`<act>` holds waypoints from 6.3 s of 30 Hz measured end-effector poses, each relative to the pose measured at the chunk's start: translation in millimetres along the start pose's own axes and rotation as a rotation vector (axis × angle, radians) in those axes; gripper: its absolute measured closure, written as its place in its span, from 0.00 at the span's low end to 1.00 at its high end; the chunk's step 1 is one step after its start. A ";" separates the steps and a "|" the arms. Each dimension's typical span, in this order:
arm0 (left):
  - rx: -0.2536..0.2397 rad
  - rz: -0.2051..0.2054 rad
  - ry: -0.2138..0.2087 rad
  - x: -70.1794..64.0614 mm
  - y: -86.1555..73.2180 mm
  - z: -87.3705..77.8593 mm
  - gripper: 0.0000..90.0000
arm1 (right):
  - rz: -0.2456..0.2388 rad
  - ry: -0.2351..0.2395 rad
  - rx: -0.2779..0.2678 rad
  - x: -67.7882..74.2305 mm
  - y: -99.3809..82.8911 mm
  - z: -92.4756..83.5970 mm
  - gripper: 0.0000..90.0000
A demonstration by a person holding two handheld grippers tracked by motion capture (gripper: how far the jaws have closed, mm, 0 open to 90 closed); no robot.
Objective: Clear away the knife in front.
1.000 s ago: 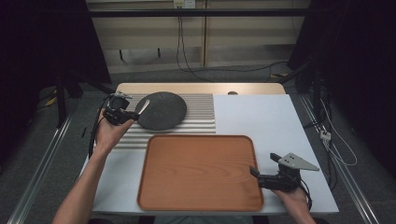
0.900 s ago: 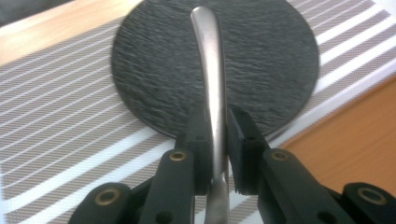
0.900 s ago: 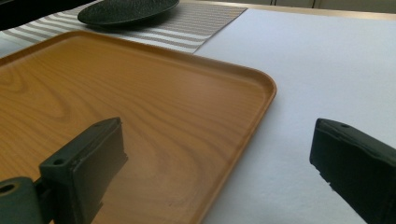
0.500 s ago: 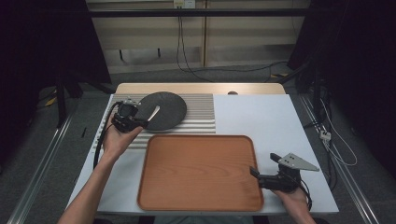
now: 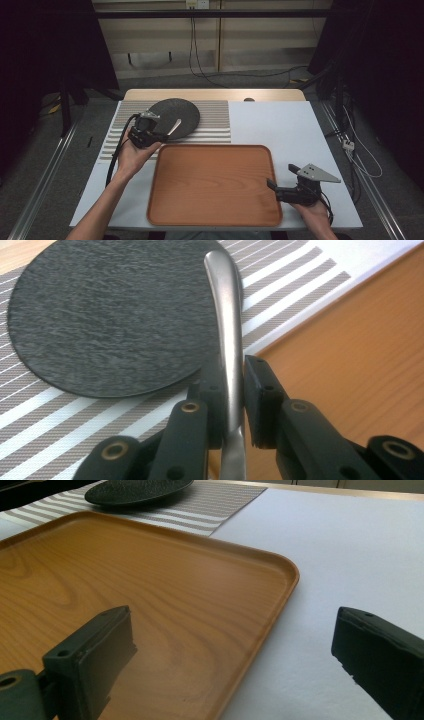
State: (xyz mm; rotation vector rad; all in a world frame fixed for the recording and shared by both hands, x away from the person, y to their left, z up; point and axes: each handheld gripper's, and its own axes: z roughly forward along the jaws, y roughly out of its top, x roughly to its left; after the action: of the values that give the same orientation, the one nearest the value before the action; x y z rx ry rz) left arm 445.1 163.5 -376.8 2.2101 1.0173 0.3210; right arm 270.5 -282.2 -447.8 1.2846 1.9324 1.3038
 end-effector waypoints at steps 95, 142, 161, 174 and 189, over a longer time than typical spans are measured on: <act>-0.004 0.137 -0.150 -96.1 -44.5 21.5 0.55 | -0.011 0.013 0.004 0.1 0.3 0.5 0.04; 0.130 0.139 -0.048 -83.5 -55.5 31.5 1.00 | -0.027 0.015 0.006 4.6 2.6 1.0 0.04; 0.147 0.114 -0.006 -69.3 -58.4 25.9 1.00 | -0.023 0.013 0.005 4.3 2.4 1.0 0.04; 0.146 0.071 0.014 -62.3 -59.0 25.1 1.00 | -0.030 0.022 0.009 4.3 2.9 2.0 0.04; 0.152 0.076 0.046 -57.6 -60.6 23.1 1.00 | -0.033 0.025 0.008 4.9 3.1 2.2 0.04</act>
State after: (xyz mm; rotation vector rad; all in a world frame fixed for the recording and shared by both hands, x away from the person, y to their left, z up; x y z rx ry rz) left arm 382.6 138.0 -431.3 2.3927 1.0139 0.3401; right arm 271.4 -276.6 -445.4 1.2407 1.9696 1.3033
